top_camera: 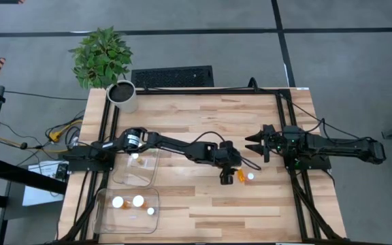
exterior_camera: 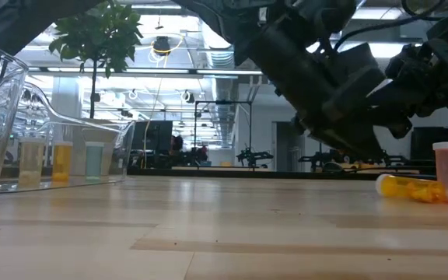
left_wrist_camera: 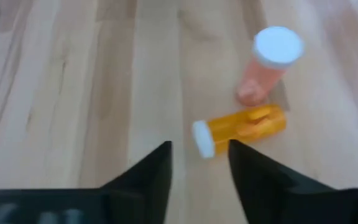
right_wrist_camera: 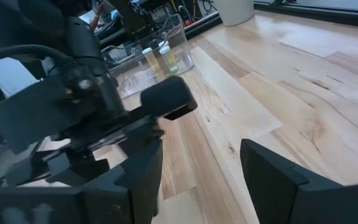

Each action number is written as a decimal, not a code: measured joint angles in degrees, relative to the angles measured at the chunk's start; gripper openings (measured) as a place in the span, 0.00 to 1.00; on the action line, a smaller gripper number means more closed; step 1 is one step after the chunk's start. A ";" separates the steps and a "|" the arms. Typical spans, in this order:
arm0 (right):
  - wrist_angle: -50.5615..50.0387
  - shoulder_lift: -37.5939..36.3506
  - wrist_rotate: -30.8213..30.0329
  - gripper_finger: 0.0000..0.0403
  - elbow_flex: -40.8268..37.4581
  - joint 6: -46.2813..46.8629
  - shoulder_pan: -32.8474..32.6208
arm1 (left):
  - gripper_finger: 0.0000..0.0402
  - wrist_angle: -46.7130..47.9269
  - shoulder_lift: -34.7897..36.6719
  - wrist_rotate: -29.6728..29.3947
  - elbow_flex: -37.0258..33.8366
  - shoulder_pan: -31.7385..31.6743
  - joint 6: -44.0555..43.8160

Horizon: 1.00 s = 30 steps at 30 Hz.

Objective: Pick and place medicine bottles into bin by pill shape (circle, oval)
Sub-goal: Put the orange capsule bottle into the bottom transparent bin

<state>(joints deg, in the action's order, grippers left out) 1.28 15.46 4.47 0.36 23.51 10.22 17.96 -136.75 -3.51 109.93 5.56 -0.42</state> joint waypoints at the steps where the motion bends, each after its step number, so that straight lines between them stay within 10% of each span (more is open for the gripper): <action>1: 0.00 0.01 -0.01 0.56 0.00 -0.01 -0.01 | 0.43 0.04 0.00 -0.22 0.00 0.00 -0.48; 11: -0.01 0.01 0.00 0.56 0.00 0.00 -0.02 | 0.70 -1.77 -1.03 4.81 0.03 0.08 3.04; 30: -0.02 0.00 0.02 0.56 0.00 0.04 -0.09 | 0.69 -9.18 -4.37 14.50 0.03 -1.40 15.67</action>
<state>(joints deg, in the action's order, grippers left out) 1.26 15.46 4.49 0.36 23.55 10.13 8.78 -141.12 10.99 109.96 4.16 15.25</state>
